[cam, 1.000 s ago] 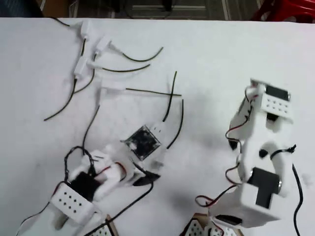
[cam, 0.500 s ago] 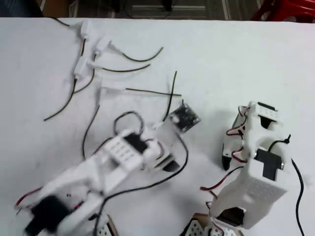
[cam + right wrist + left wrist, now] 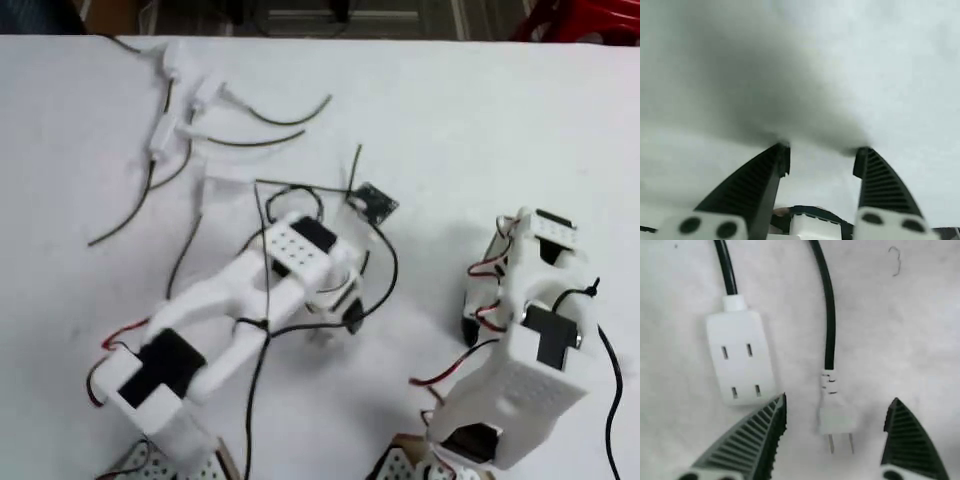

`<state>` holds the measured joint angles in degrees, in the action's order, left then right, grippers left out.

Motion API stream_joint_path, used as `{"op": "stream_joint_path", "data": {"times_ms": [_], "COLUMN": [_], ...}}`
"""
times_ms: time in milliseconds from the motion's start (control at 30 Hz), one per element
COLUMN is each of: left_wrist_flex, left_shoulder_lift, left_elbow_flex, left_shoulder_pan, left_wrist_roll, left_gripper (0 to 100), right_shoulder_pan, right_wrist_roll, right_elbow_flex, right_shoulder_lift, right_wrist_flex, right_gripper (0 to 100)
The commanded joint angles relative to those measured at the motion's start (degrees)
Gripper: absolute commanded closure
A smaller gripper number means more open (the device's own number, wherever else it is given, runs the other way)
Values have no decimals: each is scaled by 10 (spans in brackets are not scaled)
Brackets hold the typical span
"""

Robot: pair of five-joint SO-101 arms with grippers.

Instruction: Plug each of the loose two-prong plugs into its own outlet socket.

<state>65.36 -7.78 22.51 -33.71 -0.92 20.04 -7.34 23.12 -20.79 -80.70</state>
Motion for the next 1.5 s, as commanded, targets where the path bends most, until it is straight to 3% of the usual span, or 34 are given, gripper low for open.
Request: {"op": "stream_joint_path", "data": {"times_ms": [0,133,300,533,800,1267,1467], "left_wrist_flex": [25,6,-38,-36,-24,57,100], "left_shoulder_lift": [-5,-6,-6,-6,-6,-6,-6], "left_elbow_flex": [-23,6,36,36,38,40,41], "left_shoulder_pan": [7,7,8,6,7,-14,-8], "left_wrist_roll": [-10,-14,-100,-104,-100,-98,-6], "left_gripper": [691,691,692,694,890,890,800], "right_shoulder_pan": [-5,-5,-5,-5,-5,-5,-5], "right_wrist_roll": [-2,-2,-2,20,30,30,30], "right_elbow_flex": [4,4,3,4,4,4,4], "right_shoulder_lift": [-15,-15,-15,-16,-16,-16,-16], "right_wrist_flex": [23,24,24,28,31,31,31], "right_gripper": [824,824,824,825,825,825,825]}}
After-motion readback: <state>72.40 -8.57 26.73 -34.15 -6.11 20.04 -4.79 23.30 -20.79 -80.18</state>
